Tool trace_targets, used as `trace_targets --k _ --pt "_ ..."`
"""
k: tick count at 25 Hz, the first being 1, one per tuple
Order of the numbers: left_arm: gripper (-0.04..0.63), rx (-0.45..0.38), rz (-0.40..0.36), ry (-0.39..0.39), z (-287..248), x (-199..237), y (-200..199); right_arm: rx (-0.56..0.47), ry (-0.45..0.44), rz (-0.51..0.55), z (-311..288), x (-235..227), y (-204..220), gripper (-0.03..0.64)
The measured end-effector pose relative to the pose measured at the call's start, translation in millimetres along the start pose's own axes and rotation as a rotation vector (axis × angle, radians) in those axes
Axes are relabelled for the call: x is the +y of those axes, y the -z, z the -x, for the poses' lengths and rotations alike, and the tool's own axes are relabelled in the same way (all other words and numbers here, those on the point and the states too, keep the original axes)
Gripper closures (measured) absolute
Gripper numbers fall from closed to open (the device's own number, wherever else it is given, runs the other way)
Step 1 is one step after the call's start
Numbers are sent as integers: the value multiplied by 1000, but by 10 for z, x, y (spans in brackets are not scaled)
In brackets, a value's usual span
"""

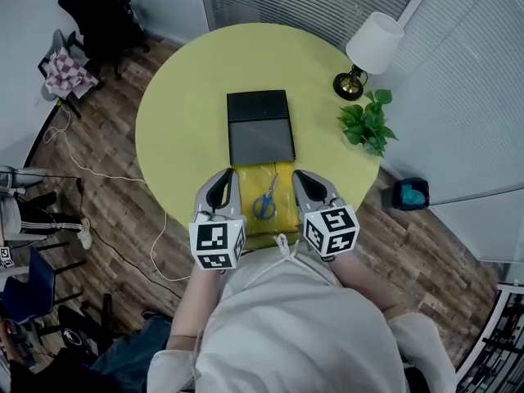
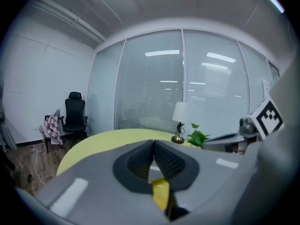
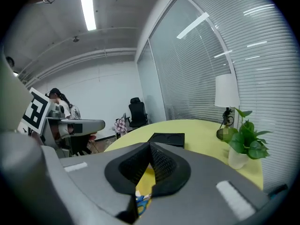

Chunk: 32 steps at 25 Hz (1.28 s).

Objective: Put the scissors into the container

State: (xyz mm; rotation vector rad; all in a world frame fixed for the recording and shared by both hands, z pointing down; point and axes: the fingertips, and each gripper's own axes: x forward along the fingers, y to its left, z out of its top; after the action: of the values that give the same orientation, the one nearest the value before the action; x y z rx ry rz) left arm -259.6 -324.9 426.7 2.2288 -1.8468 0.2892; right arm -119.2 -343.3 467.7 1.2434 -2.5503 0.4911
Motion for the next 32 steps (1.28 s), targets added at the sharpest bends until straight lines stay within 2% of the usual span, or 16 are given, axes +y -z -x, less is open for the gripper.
trace_targets --k 3,9,32 --pt "588 -25 1 -7 31 65 -69 -26 -1 33 -51 47 -106 617" --pt "589 -25 -5 -3 -2 110 -94 -29 -12 47 -148 92 -179 617" --pt "589 5 -9 16 -205 144 -60 26 -16 48 -323 61 -87 617"
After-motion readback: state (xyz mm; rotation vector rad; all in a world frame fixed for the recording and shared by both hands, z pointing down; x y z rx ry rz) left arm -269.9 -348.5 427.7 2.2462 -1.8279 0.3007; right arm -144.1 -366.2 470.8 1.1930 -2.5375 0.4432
